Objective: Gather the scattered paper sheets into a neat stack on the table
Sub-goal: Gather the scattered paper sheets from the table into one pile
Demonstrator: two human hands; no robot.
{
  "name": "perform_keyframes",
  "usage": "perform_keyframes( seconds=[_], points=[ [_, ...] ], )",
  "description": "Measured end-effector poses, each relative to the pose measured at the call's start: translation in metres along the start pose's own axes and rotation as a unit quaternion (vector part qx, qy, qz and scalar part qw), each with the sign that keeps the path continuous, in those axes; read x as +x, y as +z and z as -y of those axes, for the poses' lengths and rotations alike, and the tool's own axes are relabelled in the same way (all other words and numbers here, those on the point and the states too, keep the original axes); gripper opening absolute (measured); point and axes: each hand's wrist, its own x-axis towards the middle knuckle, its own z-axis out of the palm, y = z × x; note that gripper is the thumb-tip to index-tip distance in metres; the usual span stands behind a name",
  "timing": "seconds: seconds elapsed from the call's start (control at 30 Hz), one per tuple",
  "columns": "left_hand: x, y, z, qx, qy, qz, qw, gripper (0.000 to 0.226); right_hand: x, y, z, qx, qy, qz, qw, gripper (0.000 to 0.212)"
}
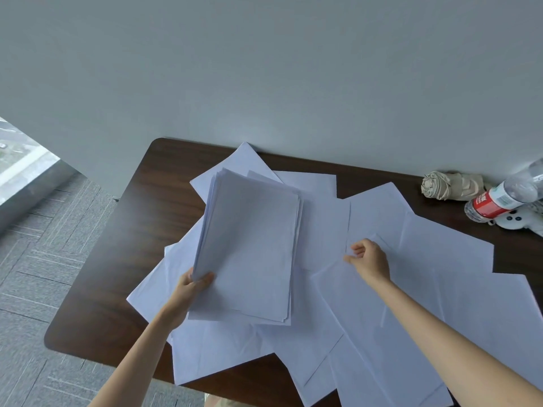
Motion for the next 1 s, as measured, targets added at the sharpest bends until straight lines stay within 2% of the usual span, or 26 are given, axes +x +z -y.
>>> perform_keyframes(
  seconds=[0.07,0.13,0.23,0.33,0.4,0.47,0.57,0.67,0.73,0.87,1.0],
  points=[
    [-0.001,-0.001,-0.001,0.0,0.008,-0.006,1.0,0.027,0.007,0.003,0.01,-0.006,-0.008,0.001,1.0,0.03],
    [-0.002,-0.003,-0.004,0.004,0.012,-0.012,1.0,0.034,0.013,0.004,0.021,-0.025,-0.017,0.006,1.0,0.033],
    [-0.002,-0.006,-0.01,0.008,0.012,-0.014,1.0,0.027,0.025,0.004,0.038,-0.057,-0.038,0.004,0.998,0.038],
    [-0.001,-0.01,-0.013,0.009,0.014,-0.015,1.0,0.027,0.042,0.004,0.057,-0.115,-0.106,0.023,0.987,0.046],
    [-0.001,-0.012,-0.015,0.01,0.011,-0.009,1.0,0.019,0.052,0.004,0.069,-0.158,-0.148,0.041,0.975,0.055],
    [-0.001,-0.013,-0.018,0.012,0.01,-0.009,1.0,0.024,0.064,0.007,0.077,-0.192,-0.172,0.049,0.965,0.065],
    [0.0,-0.016,-0.021,0.018,0.01,-0.005,1.0,0.036,0.08,0.007,0.086,-0.229,-0.168,0.049,0.957,0.074],
    [0.002,-0.019,-0.021,0.02,0.006,-0.006,1.0,0.022,0.092,0.006,0.09,-0.28,-0.163,0.06,0.944,0.083],
    [0.002,-0.02,-0.021,0.024,0.001,-0.004,1.0,0.015,0.097,0.005,0.092,-0.307,-0.166,0.066,0.935,0.084],
    [0.001,-0.023,-0.022,0.026,-0.007,-0.004,1.0,0.021,0.104,0.003,0.099,-0.318,-0.159,0.072,0.932,0.079],
    [0.001,-0.026,-0.02,0.027,-0.022,-0.015,0.999,0.014,0.108,0.004,0.106,-0.318,-0.147,0.09,0.932,0.063]
  ],
)
